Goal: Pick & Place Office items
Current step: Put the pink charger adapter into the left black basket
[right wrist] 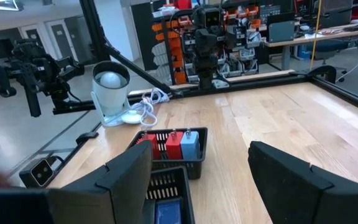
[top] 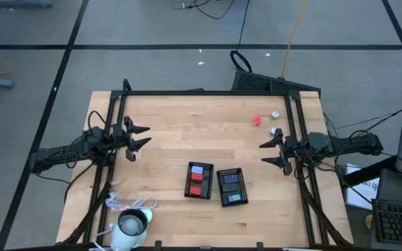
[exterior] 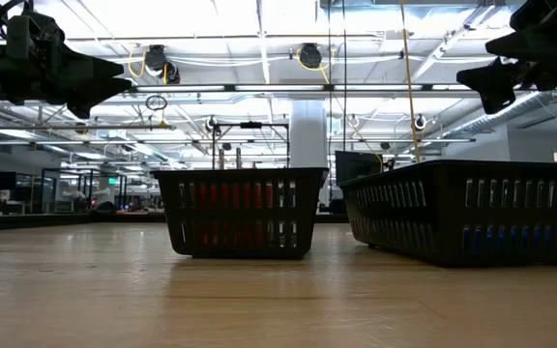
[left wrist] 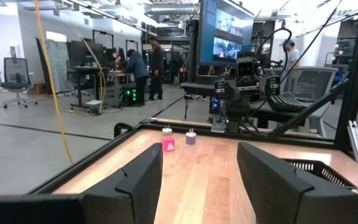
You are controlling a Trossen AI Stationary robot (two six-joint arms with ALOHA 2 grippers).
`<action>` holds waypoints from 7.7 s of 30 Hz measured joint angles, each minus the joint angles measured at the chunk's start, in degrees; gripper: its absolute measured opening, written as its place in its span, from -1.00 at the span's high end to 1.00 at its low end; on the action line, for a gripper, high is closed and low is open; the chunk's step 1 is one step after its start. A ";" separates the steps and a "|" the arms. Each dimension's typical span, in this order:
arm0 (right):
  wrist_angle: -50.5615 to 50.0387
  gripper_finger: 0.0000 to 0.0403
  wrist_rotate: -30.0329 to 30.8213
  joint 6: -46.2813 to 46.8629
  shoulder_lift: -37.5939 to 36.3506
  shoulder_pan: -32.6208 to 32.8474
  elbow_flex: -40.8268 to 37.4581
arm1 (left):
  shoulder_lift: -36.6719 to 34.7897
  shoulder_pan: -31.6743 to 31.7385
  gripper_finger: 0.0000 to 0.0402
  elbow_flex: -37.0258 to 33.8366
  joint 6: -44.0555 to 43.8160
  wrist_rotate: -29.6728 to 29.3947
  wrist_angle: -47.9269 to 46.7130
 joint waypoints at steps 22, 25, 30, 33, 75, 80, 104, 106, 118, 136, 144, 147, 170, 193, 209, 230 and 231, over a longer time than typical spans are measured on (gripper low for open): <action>8.75 -0.26 0.04 3.02 0.02 0.00 0.00 | 0.00 0.00 -0.04 0.00 0.02 0.00 0.00; 10.88 -0.26 0.04 3.00 0.01 -0.02 0.00 | 0.00 0.00 -0.04 0.00 0.02 -0.01 0.00; 12.92 -0.26 6.33 3.06 1.21 0.00 0.00 | 0.00 0.00 -0.04 0.00 0.02 0.00 0.00; 16.16 -0.26 16.44 5.33 5.76 -0.03 0.00 | 0.00 0.00 -0.04 0.02 0.02 -0.01 0.01; -3.30 -0.39 10.30 3.61 66.55 -43.18 18.29 | 0.00 0.00 -0.04 0.02 0.02 0.00 -0.13; -2.26 -0.31 10.29 3.61 69.75 -44.99 18.29 | 0.02 0.00 -0.04 0.04 0.02 0.00 -0.13; 4.31 0.24 2.56 2.99 69.41 -42.51 18.18 | 0.02 -0.02 -0.04 0.07 0.02 0.00 -0.15; 6.66 0.24 0.58 2.98 68.93 -41.41 18.18 | 0.02 -0.02 -0.04 0.07 0.02 0.00 -0.15; 16.79 0.25 -3.43 4.15 65.85 -33.22 18.21 | 0.02 -0.01 -0.04 0.07 0.02 0.00 -0.13; 29.30 0.26 -18.05 -2.65 65.81 -21.67 18.21 | 0.02 -0.02 -0.04 0.07 0.02 0.00 -0.13; 33.17 0.25 -22.06 -4.97 65.81 -17.37 18.23 | 0.01 -0.02 -0.04 0.07 0.02 0.00 -0.13; 33.12 0.26 -22.66 -4.98 65.81 -16.07 18.23 | 0.02 0.00 -0.04 0.06 0.02 0.00 -0.03; 33.56 0.26 -16.26 -6.16 65.84 -7.13 18.23 | 5.67 -0.78 -0.04 0.04 -35.05 -0.58 9.94; 44.64 0.25 -13.40 -3.41 73.00 -8.37 18.29 | 81.68 -12.34 -0.45 37.60 -11.47 0.52 17.35; 43.32 0.24 -13.43 -3.45 73.00 -8.24 18.29 | 103.08 -14.38 -0.45 57.92 -5.66 0.54 11.32; 43.29 0.23 -12.74 -3.54 72.89 -8.33 18.27 | 105.50 -12.92 0.26 60.54 -4.89 -0.82 15.44; 43.27 0.23 -12.58 -3.50 72.89 -8.33 18.27 | 105.53 -12.90 0.26 60.50 -4.79 -0.50 15.74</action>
